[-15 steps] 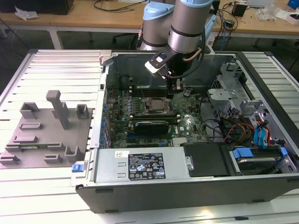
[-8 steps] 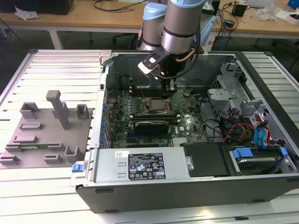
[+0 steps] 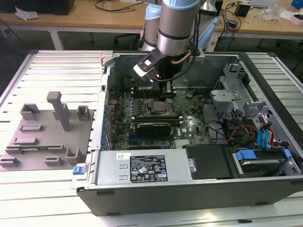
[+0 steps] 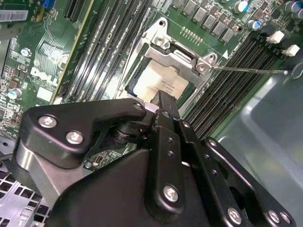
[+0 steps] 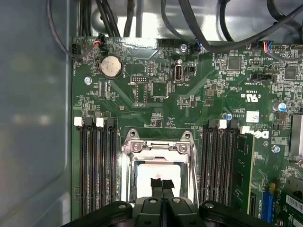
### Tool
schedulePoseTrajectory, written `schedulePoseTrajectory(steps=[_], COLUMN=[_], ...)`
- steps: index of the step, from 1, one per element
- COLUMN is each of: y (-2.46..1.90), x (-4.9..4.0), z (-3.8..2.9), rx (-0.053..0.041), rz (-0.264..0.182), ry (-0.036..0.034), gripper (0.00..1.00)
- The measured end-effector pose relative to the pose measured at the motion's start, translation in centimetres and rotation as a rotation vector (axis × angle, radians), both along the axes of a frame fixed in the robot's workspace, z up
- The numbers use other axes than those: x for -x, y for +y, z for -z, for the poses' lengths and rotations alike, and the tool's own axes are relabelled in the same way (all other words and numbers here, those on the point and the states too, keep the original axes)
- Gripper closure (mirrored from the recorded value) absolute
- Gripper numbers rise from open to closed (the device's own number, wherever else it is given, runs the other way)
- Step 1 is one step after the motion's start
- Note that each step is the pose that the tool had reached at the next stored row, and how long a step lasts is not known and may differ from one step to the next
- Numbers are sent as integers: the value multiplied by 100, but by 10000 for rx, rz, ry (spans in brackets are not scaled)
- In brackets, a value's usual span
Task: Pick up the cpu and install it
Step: 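Close the cpu cover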
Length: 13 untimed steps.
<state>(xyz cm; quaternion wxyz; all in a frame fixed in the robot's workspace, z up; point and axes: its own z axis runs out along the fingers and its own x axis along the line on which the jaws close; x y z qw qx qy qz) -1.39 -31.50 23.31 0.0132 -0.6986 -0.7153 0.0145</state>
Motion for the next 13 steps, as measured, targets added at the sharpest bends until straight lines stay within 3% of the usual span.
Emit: schedulePoseTrajectory(steps=[7,13], y=[0,0], x=[7,8], z=[1,2], rx=[0,2], rz=[-58,-1340], ry=[-1,-2], gripper=[89,89])
